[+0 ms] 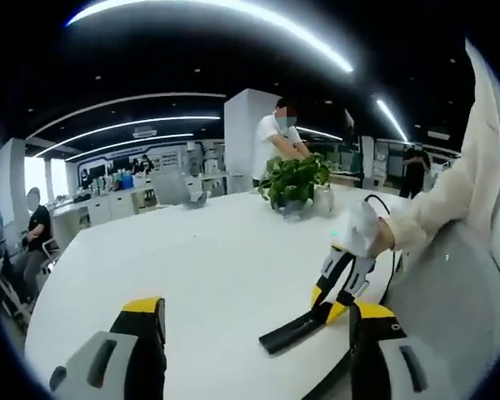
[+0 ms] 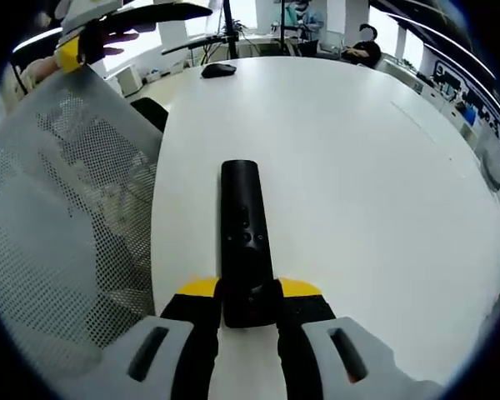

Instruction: Press the specified remote control buttons in sequence, fully releasing each button before pressing the next.

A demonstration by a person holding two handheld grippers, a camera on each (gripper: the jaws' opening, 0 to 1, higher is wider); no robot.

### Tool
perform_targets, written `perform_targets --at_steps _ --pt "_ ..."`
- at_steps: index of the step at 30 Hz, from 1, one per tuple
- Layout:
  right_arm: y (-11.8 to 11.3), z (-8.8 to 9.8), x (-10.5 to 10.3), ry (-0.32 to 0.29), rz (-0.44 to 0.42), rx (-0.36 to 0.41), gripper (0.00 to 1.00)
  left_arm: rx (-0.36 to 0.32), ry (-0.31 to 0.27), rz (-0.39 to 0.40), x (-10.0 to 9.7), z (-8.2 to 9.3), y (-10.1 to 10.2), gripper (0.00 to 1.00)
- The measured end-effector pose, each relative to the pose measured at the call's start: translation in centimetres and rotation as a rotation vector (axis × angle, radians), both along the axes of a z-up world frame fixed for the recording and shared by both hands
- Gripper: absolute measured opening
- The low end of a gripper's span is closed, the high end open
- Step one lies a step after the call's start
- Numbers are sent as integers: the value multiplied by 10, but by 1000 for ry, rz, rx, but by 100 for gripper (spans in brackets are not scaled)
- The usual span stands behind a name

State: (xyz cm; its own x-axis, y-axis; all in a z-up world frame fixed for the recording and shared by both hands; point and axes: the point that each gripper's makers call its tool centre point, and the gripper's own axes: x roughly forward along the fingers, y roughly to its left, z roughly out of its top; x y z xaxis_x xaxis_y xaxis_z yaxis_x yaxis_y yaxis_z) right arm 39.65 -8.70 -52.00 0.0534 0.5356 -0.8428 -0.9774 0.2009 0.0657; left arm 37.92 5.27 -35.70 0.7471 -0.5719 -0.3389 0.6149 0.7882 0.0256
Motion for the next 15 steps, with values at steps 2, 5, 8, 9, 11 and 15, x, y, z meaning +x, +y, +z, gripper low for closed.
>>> perform_targets --at_steps 2,5,8,9,11,15 --pt "-1 0 3 -6 10 -12 25 1 -20 11 1 4 2 96" --pt "-2 0 10 -10 12 -24 25 -8 -27 23 2 6 4 96" --pt "-5 0 20 -18 19 -45 25 -18 -24 35 3 6 6 96" --pt "-6 -1 23 -21 21 -53 25 -20 -24 36 3 6 6 96" --pt "-8 -1 29 -28 24 -65 25 -22 -21 37 3 6 7 96" --pt "-11 -1 43 -30 14 -78 25 -14 -11 36 3 3 7 96"
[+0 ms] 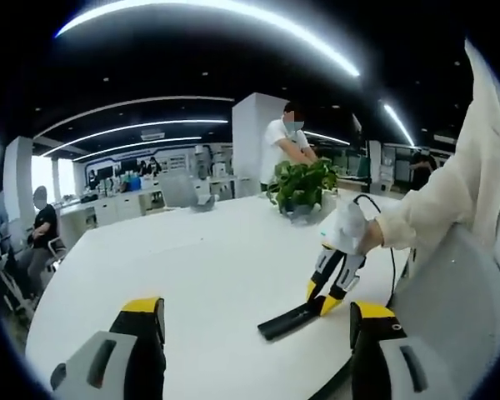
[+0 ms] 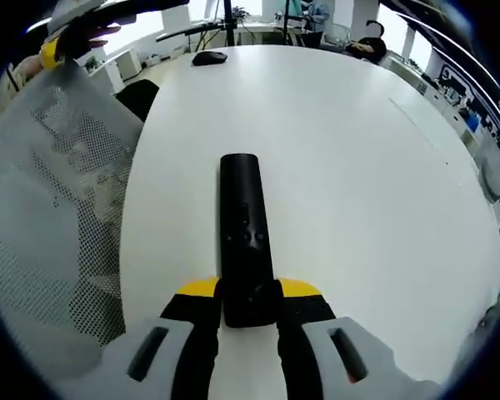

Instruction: Press the specified remote control buttons in sequence, fully releasing each button before pressing the next.

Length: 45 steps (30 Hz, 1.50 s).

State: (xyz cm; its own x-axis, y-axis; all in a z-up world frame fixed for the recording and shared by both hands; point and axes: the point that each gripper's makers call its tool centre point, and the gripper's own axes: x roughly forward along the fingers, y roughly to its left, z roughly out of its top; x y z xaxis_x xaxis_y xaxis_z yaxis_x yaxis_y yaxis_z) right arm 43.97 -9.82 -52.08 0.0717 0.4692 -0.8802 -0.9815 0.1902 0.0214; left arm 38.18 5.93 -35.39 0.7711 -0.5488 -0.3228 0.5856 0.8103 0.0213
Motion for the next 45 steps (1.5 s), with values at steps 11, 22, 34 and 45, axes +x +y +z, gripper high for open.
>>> perform_targets --at_steps 11,22,34,45 --pt "-2 -1 31 -4 -13 -26 25 -7 -8 26 3 2 5 96" --pt "-1 -2 55 -17 29 -58 25 -7 10 35 4 -1 6 96" --pt "2 -2 87 -32 69 -94 25 0 31 42 4 -6 8 96" --pt "7 -3 111 -20 87 -94 25 7 61 31 4 -13 6 95"
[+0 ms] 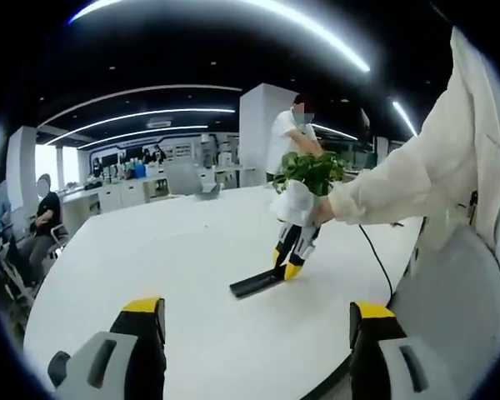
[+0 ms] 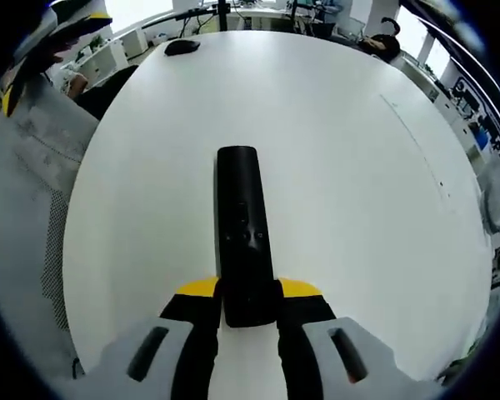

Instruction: Press the specified remote control buttons in sequence, fully releasing each button before pressing the next.

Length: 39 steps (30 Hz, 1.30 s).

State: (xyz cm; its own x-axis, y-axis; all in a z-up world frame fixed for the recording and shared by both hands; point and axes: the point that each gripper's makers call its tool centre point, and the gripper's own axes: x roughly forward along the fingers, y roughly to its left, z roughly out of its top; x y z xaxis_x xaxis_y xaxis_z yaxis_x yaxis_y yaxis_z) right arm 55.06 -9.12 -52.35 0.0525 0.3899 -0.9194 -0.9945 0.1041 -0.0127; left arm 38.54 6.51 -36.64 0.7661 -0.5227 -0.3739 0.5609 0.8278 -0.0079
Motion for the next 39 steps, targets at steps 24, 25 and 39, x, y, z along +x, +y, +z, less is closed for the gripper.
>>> perform_targets --at_steps 24,25,39 --pt "13 19 8 63 -239 229 46 -10 29 4 0 -4 0 95" --pt "16 26 10 53 -285 276 52 -11 29 5 0 -4 1 95" --pt "4 99 -17 -94 -523 529 100 -7 24 -2 -1 -4 0 95"
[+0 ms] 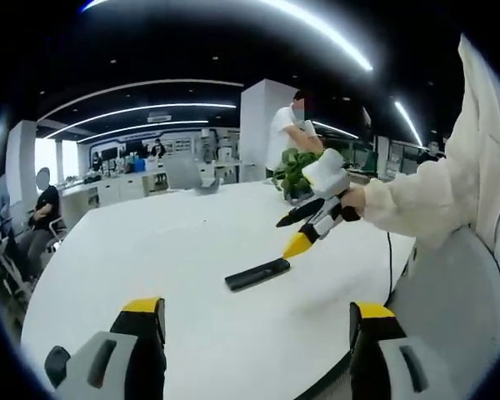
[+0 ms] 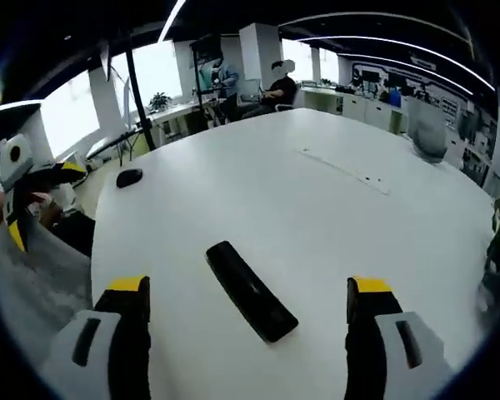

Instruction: Press the specified remote control buttons in sequence, fully releasing each button before pressing the next.

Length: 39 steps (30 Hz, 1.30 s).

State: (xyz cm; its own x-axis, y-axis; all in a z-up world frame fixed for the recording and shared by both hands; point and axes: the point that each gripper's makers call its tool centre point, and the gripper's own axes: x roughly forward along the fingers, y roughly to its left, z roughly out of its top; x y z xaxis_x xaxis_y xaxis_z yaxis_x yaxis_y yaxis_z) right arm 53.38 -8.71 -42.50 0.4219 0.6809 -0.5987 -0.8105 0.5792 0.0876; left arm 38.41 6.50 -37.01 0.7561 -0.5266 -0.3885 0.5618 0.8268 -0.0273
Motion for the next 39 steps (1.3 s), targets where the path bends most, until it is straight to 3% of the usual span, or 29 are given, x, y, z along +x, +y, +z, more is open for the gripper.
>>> perform_targets --at_steps 9,21,28,39 --pt "-22 37 -21 -71 -50 13 100 21 0 -24 -2 -2 -4 96" --pt "-46 88 -75 -159 -114 88 100 14 -26 -15 -1 3 -3 96" --pt "-66 96 -108 -211 -150 45 100 17 -34 -25 -2 4 -5 95" --pt "-90 93 -148 -207 -287 102 100 31 -35 -42 -4 2 -8 95"
